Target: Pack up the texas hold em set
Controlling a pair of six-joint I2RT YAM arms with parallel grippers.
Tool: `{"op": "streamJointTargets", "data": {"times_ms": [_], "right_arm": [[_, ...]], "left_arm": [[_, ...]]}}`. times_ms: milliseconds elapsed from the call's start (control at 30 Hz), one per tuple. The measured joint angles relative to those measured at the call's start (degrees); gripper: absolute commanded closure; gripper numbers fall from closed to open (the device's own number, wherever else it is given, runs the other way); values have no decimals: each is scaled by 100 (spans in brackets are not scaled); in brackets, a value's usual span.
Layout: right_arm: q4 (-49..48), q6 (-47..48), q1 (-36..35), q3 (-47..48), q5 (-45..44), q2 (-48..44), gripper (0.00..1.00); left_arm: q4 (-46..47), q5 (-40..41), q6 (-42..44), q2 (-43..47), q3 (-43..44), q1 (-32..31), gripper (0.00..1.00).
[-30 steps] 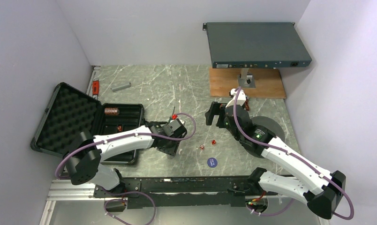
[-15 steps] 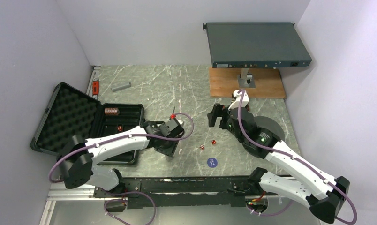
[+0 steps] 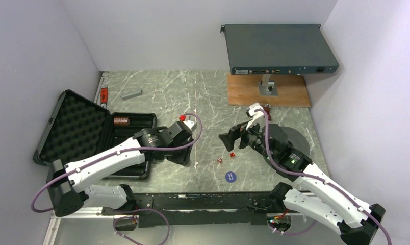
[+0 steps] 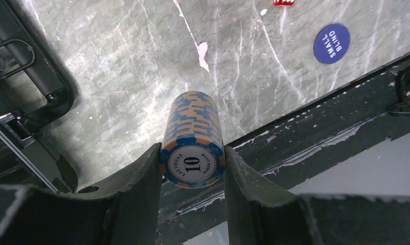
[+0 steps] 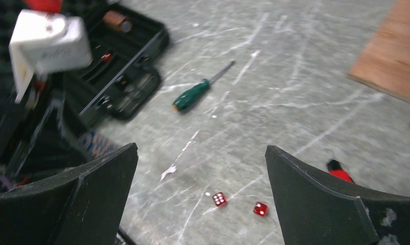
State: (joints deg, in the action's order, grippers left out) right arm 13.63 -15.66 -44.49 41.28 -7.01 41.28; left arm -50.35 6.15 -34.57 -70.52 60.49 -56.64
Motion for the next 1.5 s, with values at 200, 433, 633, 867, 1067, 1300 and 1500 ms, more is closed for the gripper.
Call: {"op": "streamJointTargets", "data": {"times_ms": [200, 433, 633, 867, 1067, 1300, 1500], "right_arm": [[-662, 623, 2, -461, 1530, 7, 0], [-1628, 1095, -289, -1130, 2354, -68, 0], [-2496, 1735, -1113, -1401, 2378, 149, 0], [-3300, 2288, -1495, -1394, 2356, 1172, 3], [-3689, 2562, -1554, -1104, 2356, 2074, 4], [-4105, 2717, -1652, -713, 2350, 2623, 10], [-4227, 2774, -1757, -404, 2347, 2977, 18]], "left_arm": [[-168, -68, 44, 304, 232, 175, 100], [-282, -225, 136, 627, 267, 382, 100], [-409, -396, 243, 852, 413, 557, 100], [-380, -651, 372, 1073, 490, 713, 100], [-356, -848, 415, 1276, 487, 870, 100], [-227, -1012, 417, 1600, 308, 1071, 100], [-199, -1123, 420, 1746, 120, 1222, 100]]}}
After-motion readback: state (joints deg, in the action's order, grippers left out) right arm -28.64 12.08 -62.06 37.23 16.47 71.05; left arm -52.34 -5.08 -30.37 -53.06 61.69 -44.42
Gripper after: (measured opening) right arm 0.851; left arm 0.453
